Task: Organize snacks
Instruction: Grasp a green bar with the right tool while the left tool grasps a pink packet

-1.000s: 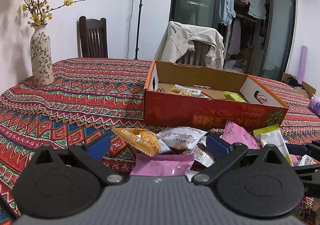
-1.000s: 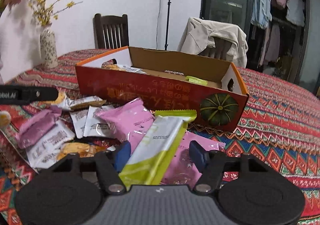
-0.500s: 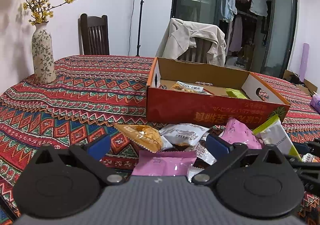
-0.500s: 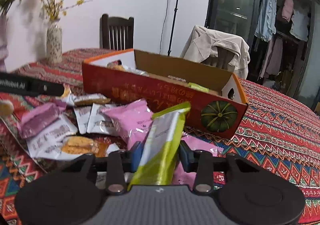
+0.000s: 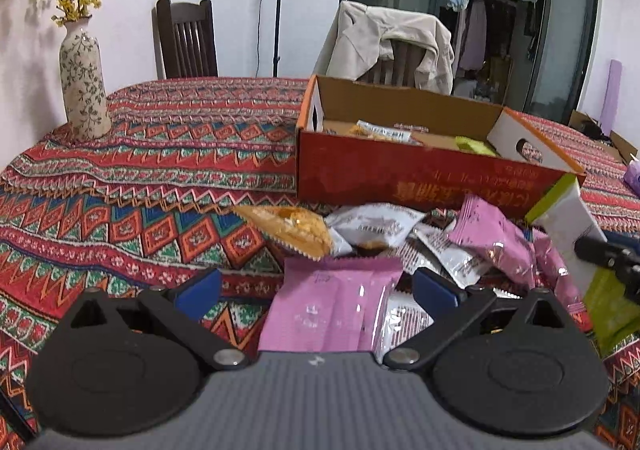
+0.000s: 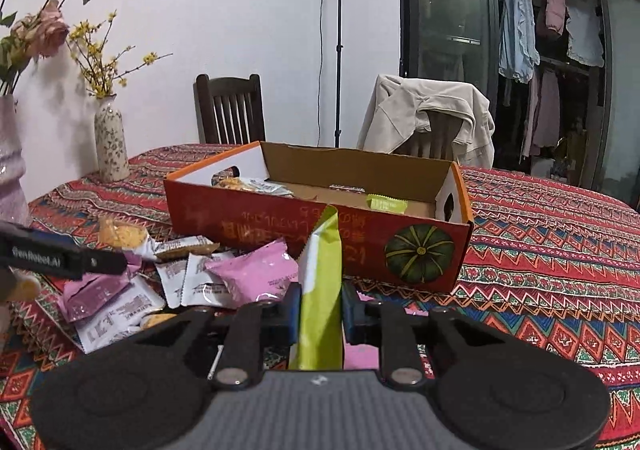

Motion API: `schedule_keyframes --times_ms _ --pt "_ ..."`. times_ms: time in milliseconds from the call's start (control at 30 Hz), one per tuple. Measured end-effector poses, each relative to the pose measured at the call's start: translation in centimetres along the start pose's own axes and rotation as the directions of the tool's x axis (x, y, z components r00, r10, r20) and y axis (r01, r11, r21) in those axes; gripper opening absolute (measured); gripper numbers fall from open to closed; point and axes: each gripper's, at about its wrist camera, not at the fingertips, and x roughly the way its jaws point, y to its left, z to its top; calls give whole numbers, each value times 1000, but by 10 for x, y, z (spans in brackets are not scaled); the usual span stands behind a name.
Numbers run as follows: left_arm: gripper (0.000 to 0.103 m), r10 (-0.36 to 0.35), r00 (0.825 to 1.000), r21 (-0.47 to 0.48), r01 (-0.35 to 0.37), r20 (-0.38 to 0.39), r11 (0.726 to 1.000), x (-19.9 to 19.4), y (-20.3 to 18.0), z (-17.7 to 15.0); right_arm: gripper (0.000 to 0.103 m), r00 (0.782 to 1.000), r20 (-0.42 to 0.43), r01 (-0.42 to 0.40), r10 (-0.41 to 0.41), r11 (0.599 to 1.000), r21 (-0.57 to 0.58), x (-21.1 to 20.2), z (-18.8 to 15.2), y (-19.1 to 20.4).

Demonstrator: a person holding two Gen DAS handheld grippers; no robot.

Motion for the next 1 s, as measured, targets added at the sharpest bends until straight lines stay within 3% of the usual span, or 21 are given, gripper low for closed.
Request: schedule_keyframes --times_ms 233,300,367,467,700,1000 --pt "102 -3 999 -16 3 -39 1000 10 -1 -5 20 1000 6 -9 9 1000 14 -2 -2 -2" --pt "95 -10 999 -33 9 -50 999 13 1 -5 20 1000 8 -12 11 1000 15 -3 -2 -2" --pt "75 -25 997 -47 22 -68 999 16 2 -7 20 1000 9 -13 13 1000 14 -4 -3 -2" --pt "65 -45 997 -55 42 -55 998 14 3 -8 20 1000 9 -15 14 1000 17 -4 -3 -2" --pt "62 -56 998 -50 55 -20 997 4 3 -9 20 1000 17 -16 16 1000 15 -7 -2 0" --pt "62 -72 994 -17 73 88 997 -26 -5 4 20 999 45 -14 13 1000 13 -14 4 2"
